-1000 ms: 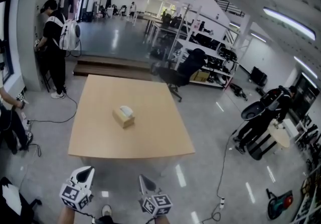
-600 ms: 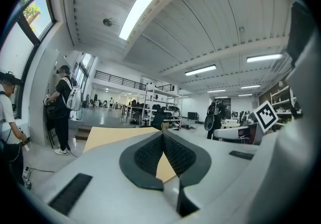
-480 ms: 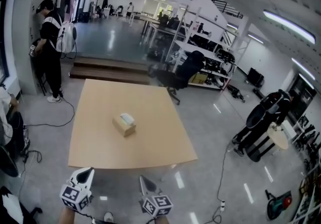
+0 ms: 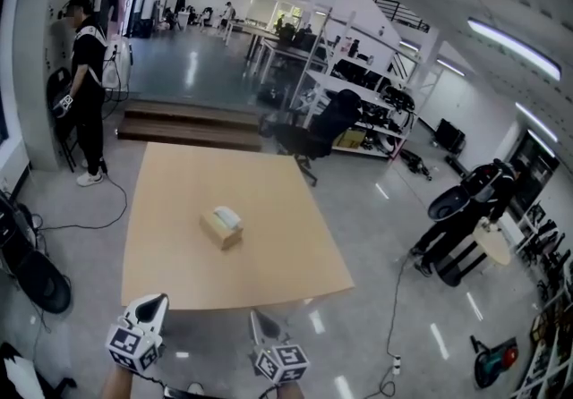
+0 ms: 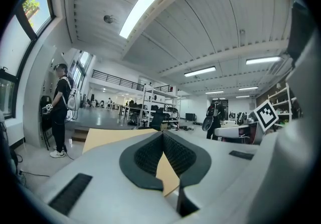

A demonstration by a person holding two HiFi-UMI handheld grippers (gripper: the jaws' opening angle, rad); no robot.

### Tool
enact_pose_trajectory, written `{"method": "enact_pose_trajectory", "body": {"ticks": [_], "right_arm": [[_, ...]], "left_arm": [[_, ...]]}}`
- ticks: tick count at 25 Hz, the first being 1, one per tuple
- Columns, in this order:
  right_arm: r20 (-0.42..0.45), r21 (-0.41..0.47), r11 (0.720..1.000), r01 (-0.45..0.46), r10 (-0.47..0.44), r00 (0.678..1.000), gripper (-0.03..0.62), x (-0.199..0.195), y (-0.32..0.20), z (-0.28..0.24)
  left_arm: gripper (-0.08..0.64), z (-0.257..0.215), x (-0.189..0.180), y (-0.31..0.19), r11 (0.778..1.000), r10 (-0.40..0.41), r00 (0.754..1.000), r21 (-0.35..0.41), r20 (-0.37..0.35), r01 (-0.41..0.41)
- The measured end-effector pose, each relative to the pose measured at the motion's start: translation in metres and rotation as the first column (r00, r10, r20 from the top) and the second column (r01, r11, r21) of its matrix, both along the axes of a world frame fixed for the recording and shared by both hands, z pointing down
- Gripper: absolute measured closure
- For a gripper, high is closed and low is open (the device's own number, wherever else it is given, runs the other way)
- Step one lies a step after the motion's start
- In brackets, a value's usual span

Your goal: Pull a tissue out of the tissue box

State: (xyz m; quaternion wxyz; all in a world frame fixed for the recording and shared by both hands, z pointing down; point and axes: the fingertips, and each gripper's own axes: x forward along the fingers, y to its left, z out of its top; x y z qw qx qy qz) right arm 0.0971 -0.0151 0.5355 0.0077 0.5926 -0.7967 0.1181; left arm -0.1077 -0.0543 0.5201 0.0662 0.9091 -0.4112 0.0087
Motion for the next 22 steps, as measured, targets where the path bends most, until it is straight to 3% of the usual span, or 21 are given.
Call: {"method": "enact_pose_trajectory", "body": {"ticks": [22], "right_arm": [[0.001, -0.013, 1.000, 0.020, -0.020, 1.000, 0.581, -0.003, -0.064, 0.007]], "left_arm": [[0.552, 0.007, 0.000, -0.060, 1.000, -0.006, 1.000, -0.006, 0.006, 0.006]]}}
